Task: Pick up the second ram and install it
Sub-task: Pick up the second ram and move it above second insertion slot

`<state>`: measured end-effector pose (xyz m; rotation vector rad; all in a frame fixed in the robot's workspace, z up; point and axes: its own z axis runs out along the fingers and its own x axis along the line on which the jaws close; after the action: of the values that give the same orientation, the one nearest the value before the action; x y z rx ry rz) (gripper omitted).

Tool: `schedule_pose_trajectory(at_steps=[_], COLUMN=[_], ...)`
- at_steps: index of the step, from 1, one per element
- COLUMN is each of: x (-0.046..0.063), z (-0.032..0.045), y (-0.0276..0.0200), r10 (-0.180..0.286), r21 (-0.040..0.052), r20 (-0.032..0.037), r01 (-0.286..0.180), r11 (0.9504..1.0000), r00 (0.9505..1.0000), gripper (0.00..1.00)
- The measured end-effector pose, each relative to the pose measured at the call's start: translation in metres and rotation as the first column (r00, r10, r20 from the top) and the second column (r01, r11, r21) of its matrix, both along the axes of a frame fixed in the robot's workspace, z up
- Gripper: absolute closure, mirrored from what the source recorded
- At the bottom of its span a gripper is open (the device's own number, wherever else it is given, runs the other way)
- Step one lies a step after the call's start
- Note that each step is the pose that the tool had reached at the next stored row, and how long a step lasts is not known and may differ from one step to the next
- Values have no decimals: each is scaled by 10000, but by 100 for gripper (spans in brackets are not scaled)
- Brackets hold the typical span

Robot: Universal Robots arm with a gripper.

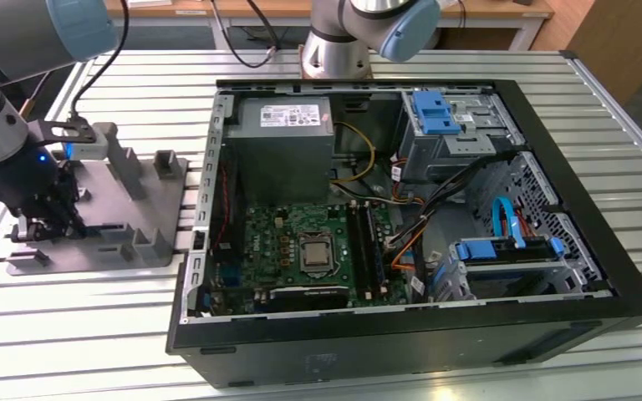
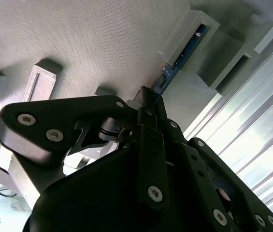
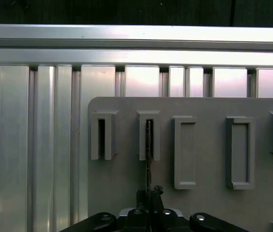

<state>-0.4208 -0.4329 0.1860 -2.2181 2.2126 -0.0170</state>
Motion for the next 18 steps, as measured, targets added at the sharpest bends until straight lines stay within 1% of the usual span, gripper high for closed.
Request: schedule_pose_trajectory(at_steps=[13,15,18], x=[1,0,0], z=[2,23,76], y=[0,0,0], r10=[0,0,0], r21=[2,0,0], r20=[3,0,1], r01=[0,0,0], r11=[10000,10000,10000], r00=[10000,10000,10000], gripper=[86,86,86])
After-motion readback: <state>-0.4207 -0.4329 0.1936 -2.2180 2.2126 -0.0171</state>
